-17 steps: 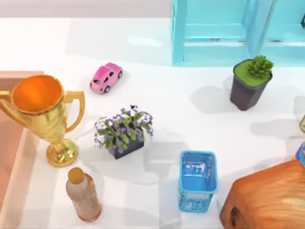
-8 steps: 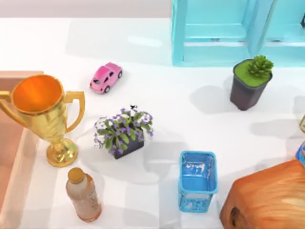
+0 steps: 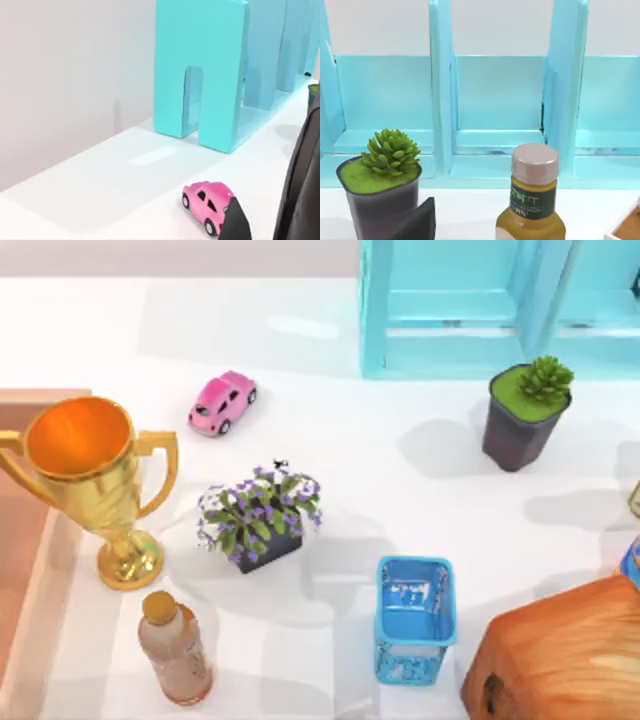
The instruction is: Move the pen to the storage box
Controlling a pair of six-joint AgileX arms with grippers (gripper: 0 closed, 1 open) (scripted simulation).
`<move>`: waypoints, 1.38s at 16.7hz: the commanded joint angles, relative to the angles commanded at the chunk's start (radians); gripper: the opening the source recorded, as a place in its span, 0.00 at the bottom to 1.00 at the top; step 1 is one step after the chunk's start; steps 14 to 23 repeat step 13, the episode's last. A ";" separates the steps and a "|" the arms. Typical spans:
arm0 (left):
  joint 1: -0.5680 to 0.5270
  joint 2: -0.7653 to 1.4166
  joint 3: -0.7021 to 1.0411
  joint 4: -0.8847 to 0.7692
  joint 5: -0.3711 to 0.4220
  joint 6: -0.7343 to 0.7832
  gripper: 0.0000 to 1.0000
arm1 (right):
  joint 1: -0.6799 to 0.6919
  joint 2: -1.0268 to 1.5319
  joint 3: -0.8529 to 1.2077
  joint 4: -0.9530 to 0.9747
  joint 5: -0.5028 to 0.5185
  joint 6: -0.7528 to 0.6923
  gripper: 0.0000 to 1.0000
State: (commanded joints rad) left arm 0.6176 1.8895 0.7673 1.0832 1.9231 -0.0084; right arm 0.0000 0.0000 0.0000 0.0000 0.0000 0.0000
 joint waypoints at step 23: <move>0.000 0.000 0.000 0.000 0.000 0.000 1.00 | 0.000 0.000 0.000 0.000 0.000 0.000 1.00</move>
